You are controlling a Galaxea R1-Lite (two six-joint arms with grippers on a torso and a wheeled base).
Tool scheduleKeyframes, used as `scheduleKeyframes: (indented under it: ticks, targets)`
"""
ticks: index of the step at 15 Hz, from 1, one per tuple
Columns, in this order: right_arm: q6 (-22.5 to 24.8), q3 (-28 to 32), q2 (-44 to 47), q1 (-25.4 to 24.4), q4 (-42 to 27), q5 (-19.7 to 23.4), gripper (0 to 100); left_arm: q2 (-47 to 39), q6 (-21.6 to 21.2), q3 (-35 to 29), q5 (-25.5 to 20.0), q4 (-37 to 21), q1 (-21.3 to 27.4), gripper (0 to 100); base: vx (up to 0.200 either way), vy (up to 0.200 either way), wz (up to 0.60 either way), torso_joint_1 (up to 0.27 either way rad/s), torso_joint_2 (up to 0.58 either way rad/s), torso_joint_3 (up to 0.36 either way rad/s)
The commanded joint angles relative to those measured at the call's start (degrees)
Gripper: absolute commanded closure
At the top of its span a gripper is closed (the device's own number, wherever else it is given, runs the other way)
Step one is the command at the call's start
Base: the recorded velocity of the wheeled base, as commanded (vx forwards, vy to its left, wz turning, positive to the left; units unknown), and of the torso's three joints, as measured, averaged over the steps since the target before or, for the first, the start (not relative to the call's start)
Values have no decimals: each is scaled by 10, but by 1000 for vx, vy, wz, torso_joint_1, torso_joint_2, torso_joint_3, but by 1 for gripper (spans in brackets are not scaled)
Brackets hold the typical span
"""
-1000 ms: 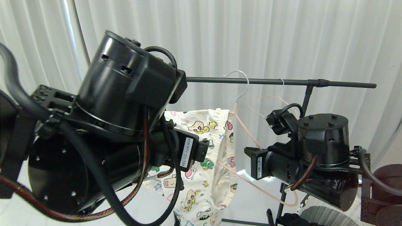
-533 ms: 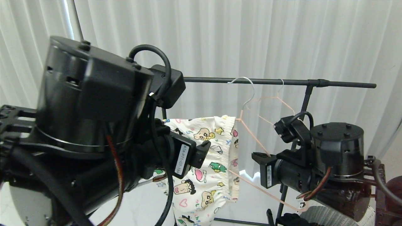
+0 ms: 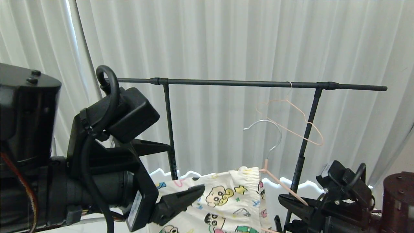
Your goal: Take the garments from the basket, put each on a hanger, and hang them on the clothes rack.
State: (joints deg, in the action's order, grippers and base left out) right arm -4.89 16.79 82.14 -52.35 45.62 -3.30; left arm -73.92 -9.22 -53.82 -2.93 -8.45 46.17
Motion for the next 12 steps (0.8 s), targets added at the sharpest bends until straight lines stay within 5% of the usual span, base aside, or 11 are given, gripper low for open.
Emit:
scheduleKeyframes:
  ticks: [1, 3, 12]
  targets:
    - [12, -8, -35, -30, 0, 0, 100, 5, -46, 27, -66, 7, 6, 0, 0, 0, 0, 0, 0, 0]
    - [33, -11, -39, -47, 0, 0, 100, -12, -84, 37, -96, 8, 9, 0, 0, 0, 0, 0, 0, 0]
    - [57, -2, -49, -100, 0, 0, 100, -64, -88, 90, -100, 99, 27, 0, 0, 0, 0, 0, 0, 0]
